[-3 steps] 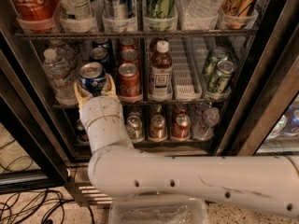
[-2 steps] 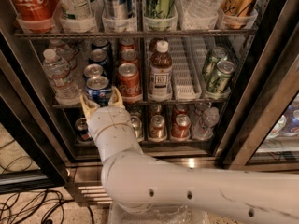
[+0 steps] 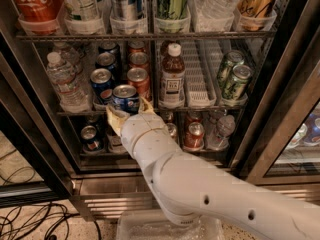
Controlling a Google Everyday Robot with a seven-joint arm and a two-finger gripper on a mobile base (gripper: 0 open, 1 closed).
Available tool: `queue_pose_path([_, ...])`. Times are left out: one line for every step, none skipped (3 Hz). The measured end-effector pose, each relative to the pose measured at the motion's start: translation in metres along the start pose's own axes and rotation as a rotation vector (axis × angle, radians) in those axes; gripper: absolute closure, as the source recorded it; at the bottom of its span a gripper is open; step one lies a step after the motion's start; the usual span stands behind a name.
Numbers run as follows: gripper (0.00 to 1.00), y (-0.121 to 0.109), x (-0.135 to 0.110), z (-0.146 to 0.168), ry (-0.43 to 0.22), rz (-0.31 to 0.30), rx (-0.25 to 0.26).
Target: Pick pepsi can from middle shelf of fridge
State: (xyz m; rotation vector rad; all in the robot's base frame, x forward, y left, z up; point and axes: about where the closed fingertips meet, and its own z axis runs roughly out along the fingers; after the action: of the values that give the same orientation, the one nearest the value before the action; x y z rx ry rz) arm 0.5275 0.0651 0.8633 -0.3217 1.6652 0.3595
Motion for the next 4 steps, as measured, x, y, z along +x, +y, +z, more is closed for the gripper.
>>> queue_pose_path([1.0,-0.0138,-0.0038,-0.005,0.04,-0.031,-0.051])
queue_pose_path([1.0,-0.0183,-0.0046,-0.0057,0.08,-0.04,-0.128])
queue_pose_path([1.0,-0.0192,-0.0057,-0.0062,0.109,-0.035,-0.218])
queue_pose_path([1.0,-0.0218,-0.0057,-0.0078,0.128,-0.018,-0.316])
